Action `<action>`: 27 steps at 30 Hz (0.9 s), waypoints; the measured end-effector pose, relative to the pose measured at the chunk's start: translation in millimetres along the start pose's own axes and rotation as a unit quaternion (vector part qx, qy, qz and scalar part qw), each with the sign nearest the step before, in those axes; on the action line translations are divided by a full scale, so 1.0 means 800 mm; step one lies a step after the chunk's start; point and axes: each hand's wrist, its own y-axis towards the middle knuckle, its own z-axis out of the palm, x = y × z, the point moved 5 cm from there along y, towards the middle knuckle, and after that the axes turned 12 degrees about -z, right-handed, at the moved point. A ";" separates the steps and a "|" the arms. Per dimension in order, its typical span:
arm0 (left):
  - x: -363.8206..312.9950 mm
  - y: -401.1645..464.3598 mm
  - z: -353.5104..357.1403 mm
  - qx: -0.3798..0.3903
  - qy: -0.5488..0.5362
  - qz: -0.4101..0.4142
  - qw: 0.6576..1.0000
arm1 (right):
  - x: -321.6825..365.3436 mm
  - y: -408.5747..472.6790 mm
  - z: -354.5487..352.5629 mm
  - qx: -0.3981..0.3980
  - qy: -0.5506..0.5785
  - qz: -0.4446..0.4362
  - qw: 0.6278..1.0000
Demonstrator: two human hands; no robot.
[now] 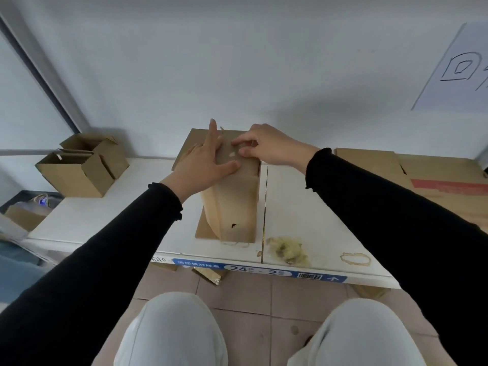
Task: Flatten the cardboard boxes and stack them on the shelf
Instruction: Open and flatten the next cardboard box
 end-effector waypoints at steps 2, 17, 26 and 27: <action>0.000 -0.001 0.000 0.006 -0.010 0.000 1.000 | 0.002 0.001 0.003 -0.008 -0.019 -0.010 1.000; 0.002 0.000 -0.002 -0.004 0.050 0.010 0.999 | -0.017 -0.025 0.014 -0.236 0.259 0.041 0.936; -0.005 -0.003 0.008 0.015 0.126 0.017 0.992 | -0.045 -0.071 0.081 -0.498 0.685 0.252 0.469; -0.005 -0.003 0.008 0.015 0.128 0.017 0.991 | -0.040 -0.074 0.083 -0.501 0.693 0.261 0.448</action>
